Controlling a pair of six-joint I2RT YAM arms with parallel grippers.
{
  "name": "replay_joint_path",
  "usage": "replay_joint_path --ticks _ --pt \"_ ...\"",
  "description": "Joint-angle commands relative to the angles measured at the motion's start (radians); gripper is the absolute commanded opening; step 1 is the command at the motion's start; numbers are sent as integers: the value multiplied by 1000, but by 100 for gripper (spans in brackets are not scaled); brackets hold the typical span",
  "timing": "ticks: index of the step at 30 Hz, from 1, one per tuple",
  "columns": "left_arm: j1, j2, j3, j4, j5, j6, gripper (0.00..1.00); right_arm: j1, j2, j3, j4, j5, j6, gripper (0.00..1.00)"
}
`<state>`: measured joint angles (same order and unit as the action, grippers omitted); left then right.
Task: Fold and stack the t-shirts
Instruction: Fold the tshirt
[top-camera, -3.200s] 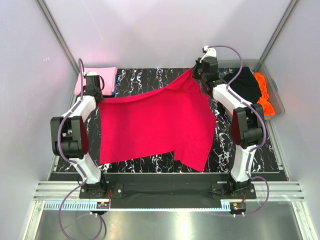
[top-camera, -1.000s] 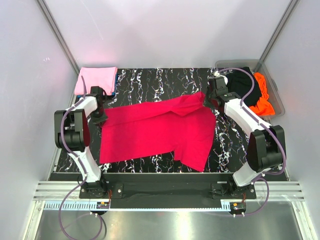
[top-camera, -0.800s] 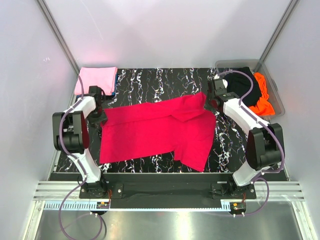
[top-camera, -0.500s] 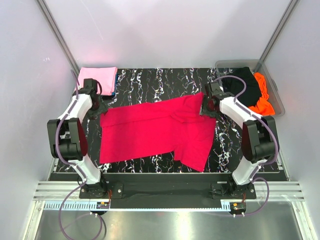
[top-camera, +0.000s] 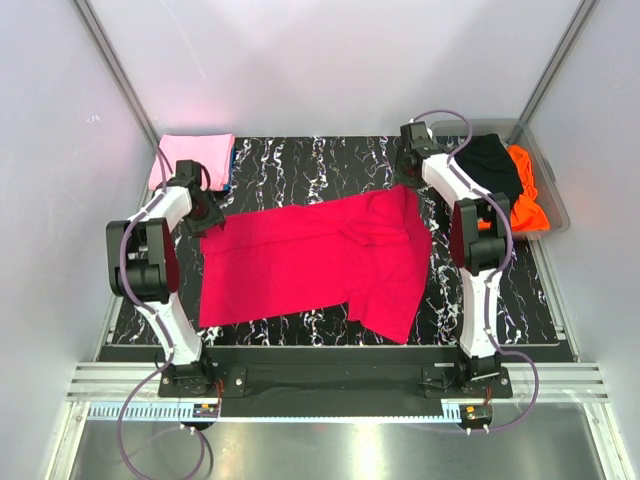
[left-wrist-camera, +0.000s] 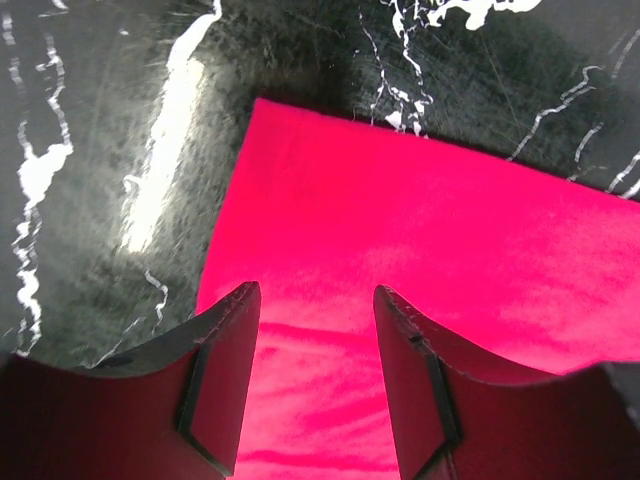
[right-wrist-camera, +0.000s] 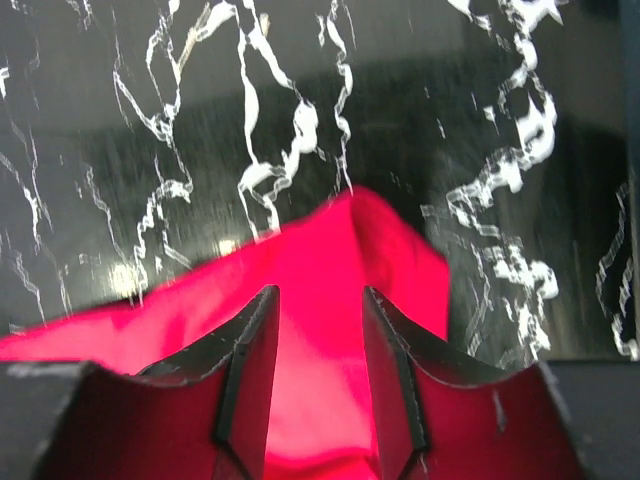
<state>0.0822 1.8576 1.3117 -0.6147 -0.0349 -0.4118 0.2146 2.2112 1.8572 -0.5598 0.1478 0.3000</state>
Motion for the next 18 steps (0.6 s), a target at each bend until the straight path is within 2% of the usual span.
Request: replay_joint_path --ticks 1,7,18 --pt "2 31 41 56 29 2 54 -3 53 118 6 24 -16 45" --pt "10 61 35 56 24 4 55 -14 120 178 6 35 -22 45" --pt "36 83 12 58 29 -13 57 -23 154 177 6 35 -6 45"
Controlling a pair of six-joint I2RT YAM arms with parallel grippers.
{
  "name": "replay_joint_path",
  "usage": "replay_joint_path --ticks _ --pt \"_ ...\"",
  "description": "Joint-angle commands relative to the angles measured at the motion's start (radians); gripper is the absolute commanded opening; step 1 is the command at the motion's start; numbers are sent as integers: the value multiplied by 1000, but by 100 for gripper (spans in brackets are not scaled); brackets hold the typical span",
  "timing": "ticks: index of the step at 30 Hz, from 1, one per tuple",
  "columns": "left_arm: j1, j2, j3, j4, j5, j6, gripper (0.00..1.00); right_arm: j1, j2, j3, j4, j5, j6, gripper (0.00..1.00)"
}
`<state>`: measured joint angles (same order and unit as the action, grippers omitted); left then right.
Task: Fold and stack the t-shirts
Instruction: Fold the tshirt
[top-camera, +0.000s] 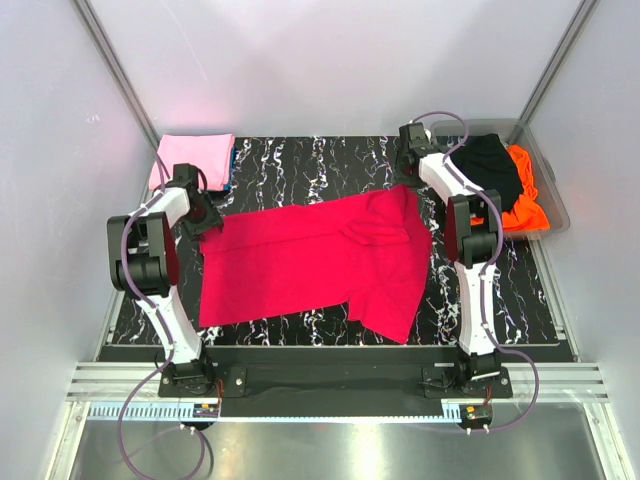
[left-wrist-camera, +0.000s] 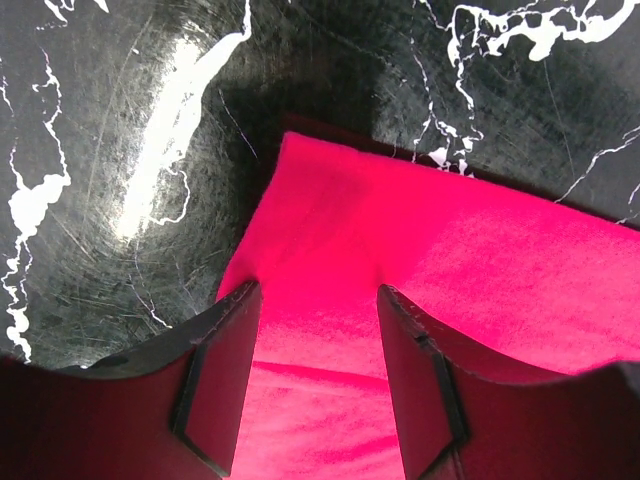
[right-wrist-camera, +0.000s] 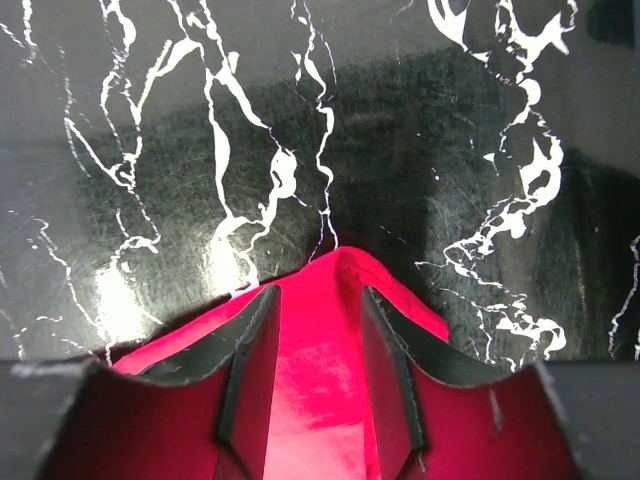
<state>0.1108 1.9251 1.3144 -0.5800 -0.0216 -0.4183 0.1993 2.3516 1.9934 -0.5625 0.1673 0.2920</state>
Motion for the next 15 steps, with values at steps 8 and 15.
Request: replay_joint_path --ticks 8,15 --pt "24 41 -3 23 54 -30 57 -20 32 45 7 37 28 23" --pt "36 64 -17 25 61 -45 57 -63 9 27 15 141 82 0"
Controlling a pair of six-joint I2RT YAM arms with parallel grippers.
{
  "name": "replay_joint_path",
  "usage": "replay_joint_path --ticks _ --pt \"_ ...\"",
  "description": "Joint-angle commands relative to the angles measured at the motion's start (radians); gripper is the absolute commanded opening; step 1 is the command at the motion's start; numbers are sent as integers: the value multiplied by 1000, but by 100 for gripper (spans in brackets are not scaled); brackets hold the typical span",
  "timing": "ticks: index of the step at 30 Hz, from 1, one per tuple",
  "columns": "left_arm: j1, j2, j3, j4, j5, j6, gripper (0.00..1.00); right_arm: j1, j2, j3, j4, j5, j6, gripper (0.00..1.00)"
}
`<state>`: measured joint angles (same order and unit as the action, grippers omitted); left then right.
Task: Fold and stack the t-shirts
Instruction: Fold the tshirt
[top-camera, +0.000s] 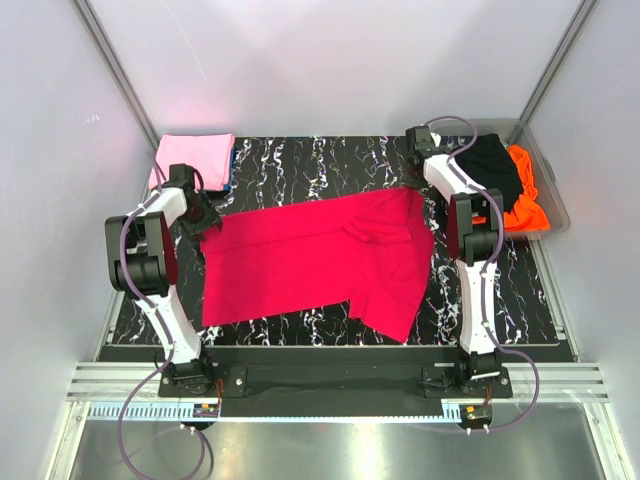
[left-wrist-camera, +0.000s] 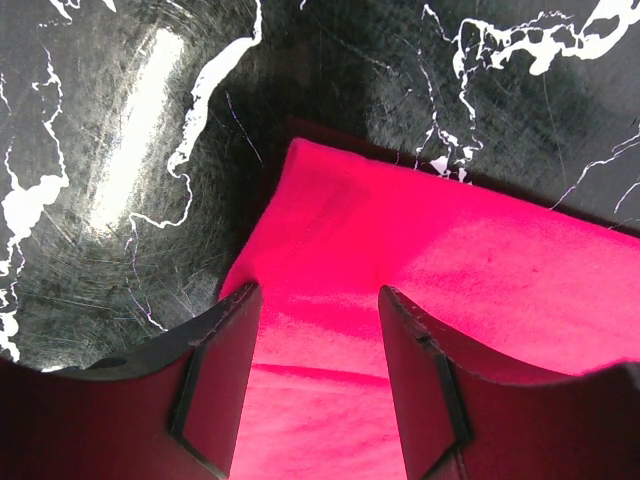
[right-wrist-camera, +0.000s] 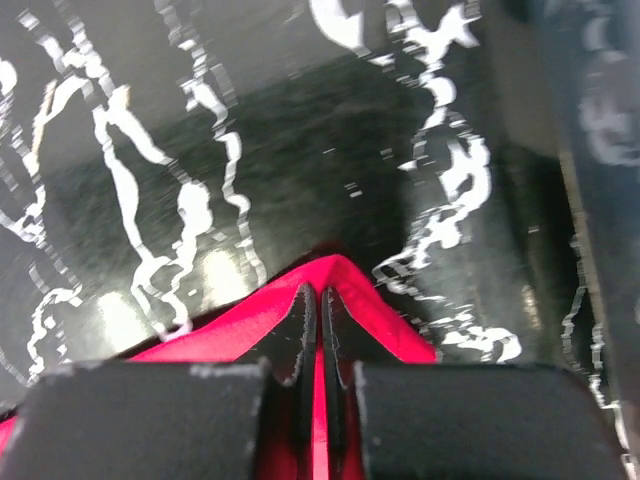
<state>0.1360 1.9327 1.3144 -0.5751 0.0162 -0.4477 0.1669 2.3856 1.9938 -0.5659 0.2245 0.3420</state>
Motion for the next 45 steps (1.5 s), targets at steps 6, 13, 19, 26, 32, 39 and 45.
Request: replay_joint_path --ticks 6,13,19,26,32,39,45 --pt "11 22 -23 24 11 9 58 -35 4 72 17 -23 -23 12" --pt "11 -131 -17 -15 -13 23 71 -33 -84 117 -80 -28 -55 48" --pt "7 -260 -58 -45 10 20 73 -30 -227 38 -184 -34 -61 58" --pt "-88 -443 -239 -37 132 -12 67 19 -429 -272 -117 -223 -6 56" --pt "-261 -566 -389 52 281 -103 66 160 -546 -542 7 -399 2 48" --pt "-383 -591 -435 142 294 -210 65 223 -563 -700 156 -444 143 24" --pt "-388 -586 -435 144 307 -226 65 256 -565 -791 276 -337 184 22"
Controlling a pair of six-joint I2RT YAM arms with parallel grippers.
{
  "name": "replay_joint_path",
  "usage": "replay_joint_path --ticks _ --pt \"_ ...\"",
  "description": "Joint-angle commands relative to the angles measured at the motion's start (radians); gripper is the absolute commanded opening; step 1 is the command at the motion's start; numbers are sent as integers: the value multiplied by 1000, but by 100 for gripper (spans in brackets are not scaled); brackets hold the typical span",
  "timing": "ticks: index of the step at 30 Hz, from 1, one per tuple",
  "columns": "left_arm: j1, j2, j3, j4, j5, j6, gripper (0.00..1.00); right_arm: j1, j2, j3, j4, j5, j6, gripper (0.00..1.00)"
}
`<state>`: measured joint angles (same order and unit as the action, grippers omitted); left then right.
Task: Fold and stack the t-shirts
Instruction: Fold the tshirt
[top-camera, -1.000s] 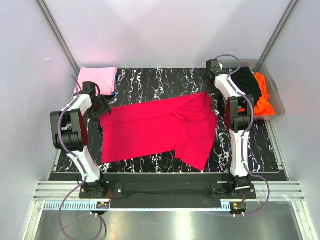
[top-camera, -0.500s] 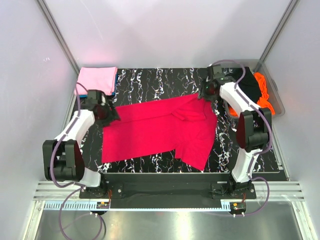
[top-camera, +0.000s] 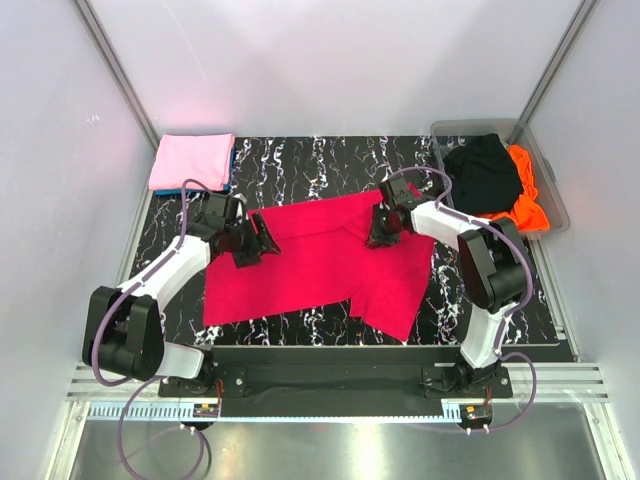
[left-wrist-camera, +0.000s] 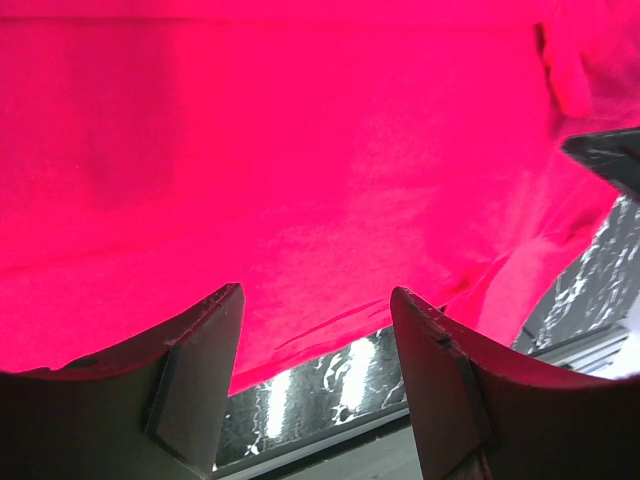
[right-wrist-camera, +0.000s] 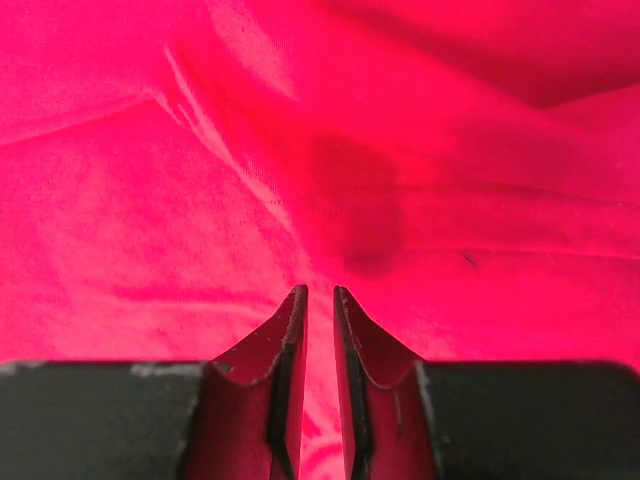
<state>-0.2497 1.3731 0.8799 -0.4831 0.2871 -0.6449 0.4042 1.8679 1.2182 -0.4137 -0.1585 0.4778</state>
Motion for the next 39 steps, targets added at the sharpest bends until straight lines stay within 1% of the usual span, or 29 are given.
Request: replay_joint_path --ticks 1,5,8,15,19,23,26,27,28,29,30,32,33,35,36,37,38,39 --pt "-2 -23 1 51 41 -27 65 19 -30 -14 130 56 51 22" --pt "-2 -22 1 46 50 -24 65 21 -1 -11 159 86 70 22" --pt "-2 -23 -2 43 53 -18 65 19 -4 -8 184 138 74 22" --pt "-3 -29 2 28 52 13 65 19 76 121 171 195 45 22" --pt "-3 -31 10 18 49 31 65 18 120 182 153 260 4 23" --pt "-5 -25 16 23 79 30 65 4 177 259 121 278 -51 25" --pt "-22 -14 27 40 104 28 67 -10 198 311 72 274 -76 29" --pt "-26 -5 30 70 116 16 68 -13 195 325 66 266 -83 29" --pt "-33 1 31 92 129 7 69 -13 186 329 58 257 -90 33" --pt "-43 9 33 118 162 -5 70 -15 177 334 37 246 -99 35" --pt "-49 20 34 183 181 -40 70 -15 169 343 23 234 -102 36" --pt "-77 61 40 257 210 -87 70 -16 134 351 -20 212 -110 40" --pt "-89 78 45 335 213 -135 69 -18 99 345 -34 217 -111 43" --pt "-126 139 59 414 215 -192 65 -36 56 327 -62 223 -102 48" --pt "-140 164 67 479 216 -255 64 -51 30 296 -68 202 -94 49" --pt "-169 194 77 523 207 -284 62 -65 -24 276 -69 185 -81 50" --pt "-184 246 111 537 196 -327 58 -102 -48 233 -74 169 -76 52" --pt "-200 276 129 543 184 -343 58 -117 -96 212 -74 136 -74 52"
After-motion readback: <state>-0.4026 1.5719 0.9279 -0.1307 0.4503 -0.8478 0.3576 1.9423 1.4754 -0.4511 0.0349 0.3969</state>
